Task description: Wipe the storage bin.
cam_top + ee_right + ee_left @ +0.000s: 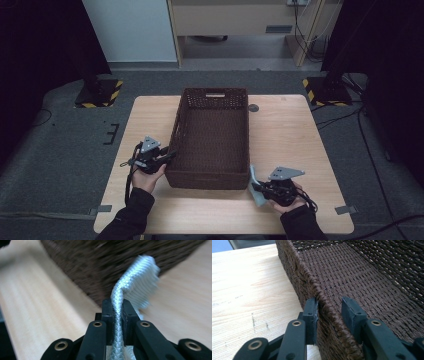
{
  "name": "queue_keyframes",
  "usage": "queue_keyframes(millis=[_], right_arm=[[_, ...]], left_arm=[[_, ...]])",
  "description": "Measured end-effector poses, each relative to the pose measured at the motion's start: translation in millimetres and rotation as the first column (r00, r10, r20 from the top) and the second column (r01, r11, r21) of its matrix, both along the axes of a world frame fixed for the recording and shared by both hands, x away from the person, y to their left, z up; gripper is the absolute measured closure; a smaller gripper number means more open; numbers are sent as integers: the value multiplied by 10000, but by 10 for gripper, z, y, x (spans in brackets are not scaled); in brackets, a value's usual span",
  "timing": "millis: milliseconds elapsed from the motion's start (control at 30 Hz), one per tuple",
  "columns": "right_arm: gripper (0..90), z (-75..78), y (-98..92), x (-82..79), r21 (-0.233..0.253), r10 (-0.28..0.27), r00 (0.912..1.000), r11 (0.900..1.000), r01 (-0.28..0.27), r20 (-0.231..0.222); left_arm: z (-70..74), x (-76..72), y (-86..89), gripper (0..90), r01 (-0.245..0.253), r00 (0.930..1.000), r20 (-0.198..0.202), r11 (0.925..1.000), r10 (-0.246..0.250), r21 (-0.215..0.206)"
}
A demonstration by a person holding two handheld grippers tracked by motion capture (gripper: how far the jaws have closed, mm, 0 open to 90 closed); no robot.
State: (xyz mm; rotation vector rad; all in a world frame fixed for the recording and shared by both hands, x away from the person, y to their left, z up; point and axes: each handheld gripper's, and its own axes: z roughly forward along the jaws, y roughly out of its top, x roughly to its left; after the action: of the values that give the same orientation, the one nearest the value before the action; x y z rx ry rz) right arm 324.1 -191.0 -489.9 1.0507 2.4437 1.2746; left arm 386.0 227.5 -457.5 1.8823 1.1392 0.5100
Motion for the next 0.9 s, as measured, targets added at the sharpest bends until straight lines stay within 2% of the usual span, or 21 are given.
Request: queue_keyframes(millis=[33, 100, 133, 200, 267, 300, 333, 367, 400, 633, 733, 900], right_arm=[[839, 48, -146, 34, 187, -484, 9987, 9987, 481, 151], [839, 59, -200, 45, 193, -692, 9973, 9975, 687, 246], [839, 83, -370, 72, 221, -1357, 9903, 9906, 1350, 314], [838, 86, -427, 83, 205, -1549, 9872, 9878, 1542, 372], [838, 88, -590, 111, 179, -2060, 9773, 9785, 2053, 495], [837, 89, -702, 125, 230, -2469, 9677, 9690, 2460, 512], [837, 89, -702, 125, 230, -2469, 9677, 9690, 2460, 512], [837, 88, -735, 129, 219, -2613, 9638, 9652, 2605, 528], [836, 81, -818, 150, 142, -2907, 9553, 9568, 2903, 544], [833, 49, -960, 209, -141, -3501, 9353, 9362, 3512, 511], [831, 7, -1006, 243, -248, -3715, 9279, 9278, 3723, 322], [799, -105, -1035, 309, -896, -4096, 9122, 9090, 4069, -128]], left_arm=[[0, -1, 0, 653, 4, 10000, -1, 10000, -4, 11], [0, -1, 0, 653, 6, 10000, 2, 10000, -6, 7], [-1, 1, 2, 652, 27, 10000, -9, 10000, -27, -12], [-2, 1, 2, 652, 25, 10000, -14, 10000, -25, -34], [-3, 1, 3, 652, 34, 10000, -17, 10000, -34, -41], [-3, 2, 3, 652, 32, 10000, -16, 10000, -32, -51], [-3, 2, 3, 652, 32, 10000, -16, 10000, -32, -51], [-4, 3, 3, 652, 37, 10000, -24, 10000, -37, -70], [-4, 3, 4, 652, 44, 10000, -35, 10000, -45, -77], [-1, 7, 4, 651, 99, 9999, -39, 9999, -99, -21], [-1, 6, 3, 651, 99, 9999, -37, 10000, -99, -15], [-2, 6, 3, 651, 101, 9999, -38, 9999, -101, -21]])
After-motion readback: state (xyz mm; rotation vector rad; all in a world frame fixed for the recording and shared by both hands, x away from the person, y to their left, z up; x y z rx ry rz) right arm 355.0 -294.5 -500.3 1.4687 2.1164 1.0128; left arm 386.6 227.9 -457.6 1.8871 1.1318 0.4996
